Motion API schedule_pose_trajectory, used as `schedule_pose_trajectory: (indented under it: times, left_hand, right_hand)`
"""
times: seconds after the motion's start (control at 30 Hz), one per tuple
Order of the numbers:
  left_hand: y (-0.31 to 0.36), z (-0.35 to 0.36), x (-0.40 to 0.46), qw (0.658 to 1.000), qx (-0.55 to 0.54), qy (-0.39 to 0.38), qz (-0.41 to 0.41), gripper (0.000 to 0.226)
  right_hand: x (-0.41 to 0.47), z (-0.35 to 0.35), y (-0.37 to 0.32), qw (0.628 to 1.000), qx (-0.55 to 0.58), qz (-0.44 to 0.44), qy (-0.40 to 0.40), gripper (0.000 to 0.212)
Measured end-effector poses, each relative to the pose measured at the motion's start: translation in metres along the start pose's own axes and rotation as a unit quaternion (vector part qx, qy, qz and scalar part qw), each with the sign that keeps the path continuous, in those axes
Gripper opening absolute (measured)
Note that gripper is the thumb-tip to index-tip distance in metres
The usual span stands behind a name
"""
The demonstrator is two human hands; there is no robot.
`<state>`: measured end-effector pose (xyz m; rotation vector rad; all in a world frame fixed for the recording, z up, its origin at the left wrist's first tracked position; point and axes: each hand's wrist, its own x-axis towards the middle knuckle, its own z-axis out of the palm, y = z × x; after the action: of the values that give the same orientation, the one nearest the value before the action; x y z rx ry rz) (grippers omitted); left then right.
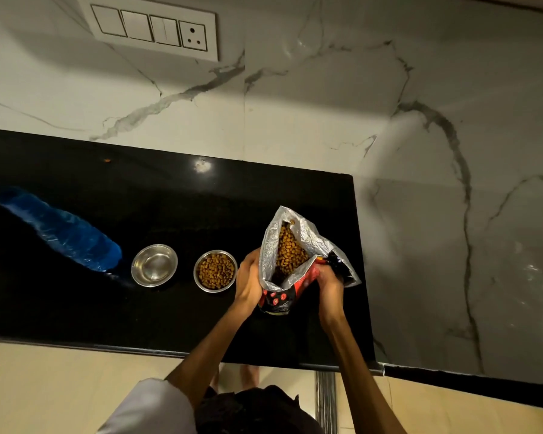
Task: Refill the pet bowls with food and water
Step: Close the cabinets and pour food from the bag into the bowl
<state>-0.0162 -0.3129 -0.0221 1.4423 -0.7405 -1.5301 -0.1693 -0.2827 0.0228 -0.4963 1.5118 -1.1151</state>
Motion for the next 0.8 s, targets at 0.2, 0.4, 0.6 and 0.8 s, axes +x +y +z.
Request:
schedule_pose_trajectory:
  times: [0.2,0.4,0.6,0.8]
  left_hand:
    - [0.008,0.001,-0.016,1.000,0.016,0.019,0.015,0.030]
    - [0.016,0.001,-0.027,0.999,0.003,0.046,0.030,0.033]
    - [0.023,0.000,-0.035,0.998,-0.027,0.042,0.049,0.037]
    - [0.029,-0.002,-0.048,0.995,-0.041,0.056,0.069,0.035]
  right_hand:
    - [-0.013,-0.011,0.004,0.996,-0.052,-0.067,0.009,0.022]
    - [-0.025,-0.021,0.006,0.992,-0.072,-0.097,0.027,0.032]
    - [-0.035,-0.020,0.003,0.994,-0.059,-0.088,0.021,0.029]
    - [-0.049,-0.009,-0.007,0.989,-0.062,-0.137,0.005,0.029]
